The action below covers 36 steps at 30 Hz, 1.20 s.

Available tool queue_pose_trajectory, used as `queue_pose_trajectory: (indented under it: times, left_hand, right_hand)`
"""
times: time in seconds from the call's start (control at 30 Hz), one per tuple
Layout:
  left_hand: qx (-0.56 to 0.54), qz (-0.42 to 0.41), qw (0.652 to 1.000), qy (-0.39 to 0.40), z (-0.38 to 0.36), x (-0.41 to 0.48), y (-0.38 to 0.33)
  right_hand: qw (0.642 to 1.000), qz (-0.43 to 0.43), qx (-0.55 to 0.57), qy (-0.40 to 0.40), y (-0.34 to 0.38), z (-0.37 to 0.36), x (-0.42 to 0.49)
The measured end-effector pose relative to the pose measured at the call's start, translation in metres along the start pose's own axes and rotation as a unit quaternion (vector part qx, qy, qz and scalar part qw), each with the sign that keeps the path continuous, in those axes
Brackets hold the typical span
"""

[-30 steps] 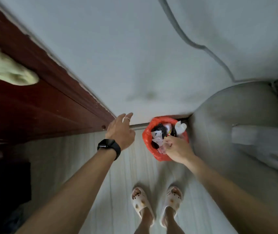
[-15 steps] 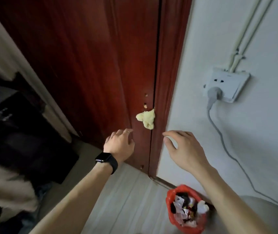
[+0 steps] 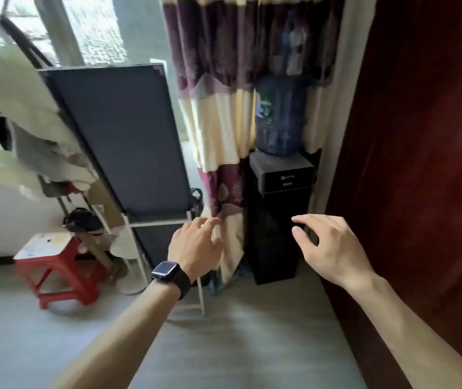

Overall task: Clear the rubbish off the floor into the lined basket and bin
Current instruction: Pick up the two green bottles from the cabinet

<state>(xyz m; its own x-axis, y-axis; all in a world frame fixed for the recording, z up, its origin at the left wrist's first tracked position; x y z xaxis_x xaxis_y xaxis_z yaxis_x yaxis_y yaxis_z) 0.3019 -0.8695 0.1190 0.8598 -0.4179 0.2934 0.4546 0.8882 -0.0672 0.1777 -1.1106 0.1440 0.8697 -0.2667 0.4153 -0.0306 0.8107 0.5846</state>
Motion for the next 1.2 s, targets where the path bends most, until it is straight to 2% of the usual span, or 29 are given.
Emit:
queue_pose_trajectory:
  times: [0.03,0.13,0.27,0.5,0.67,0.83,0.93,1.07,1.2]
  left_hand:
    - [0.008,0.013,1.000,-0.008,0.007,-0.006,0.018]
    - [0.040,0.110,0.992,-0.043,0.044,-0.059,0.131]
    - [0.079,0.234,0.967,-0.066,0.086,-0.141,0.267]
    - [0.133,0.370,0.919,-0.026,0.132,-0.284,0.488]
    - [0.163,0.464,0.870,-0.016,0.170,-0.378,0.638]
    - [0.175,0.521,0.835,-0.017,0.193,-0.427,0.746]
    - [0.180,0.549,0.816,-0.012,0.195,-0.446,0.811]
    - [0.186,0.574,0.798,-0.011,0.199,-0.452,0.896]
    - [0.207,0.599,0.773,-0.027,0.216,-0.446,1.000]
  right_hand:
    - [1.000,0.010,0.007,0.017,0.012,-0.011,0.001]
    - [0.992,0.092,0.043,0.070,0.103,-0.087,0.021]
    - [0.971,0.183,0.074,0.132,0.235,-0.191,0.022]
    - [0.924,0.277,0.124,0.231,0.460,-0.365,-0.001]
    - [0.891,0.337,0.140,0.270,0.608,-0.475,-0.029]
    - [0.866,0.395,0.141,0.273,0.709,-0.562,-0.037]
    - [0.845,0.417,0.138,0.305,0.764,-0.625,-0.039]
    - [0.816,0.449,0.132,0.339,0.832,-0.708,-0.031]
    - [0.806,0.449,0.168,0.347,0.916,-0.796,-0.005]
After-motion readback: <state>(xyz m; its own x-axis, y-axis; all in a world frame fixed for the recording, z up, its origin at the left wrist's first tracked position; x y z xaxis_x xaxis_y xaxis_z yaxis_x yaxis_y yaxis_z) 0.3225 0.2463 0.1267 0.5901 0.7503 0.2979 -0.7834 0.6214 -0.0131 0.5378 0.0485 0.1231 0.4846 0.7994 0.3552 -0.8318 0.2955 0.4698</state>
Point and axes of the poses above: each hand's wrist, its own x-axis towards the middle knuckle, its own z-axis out of the back of the hand, y = z × x, the point moved 4 cm from there along x, towards the middle knuckle, and after that the axes turned 9 degrees about x, right-handed, at the moved point
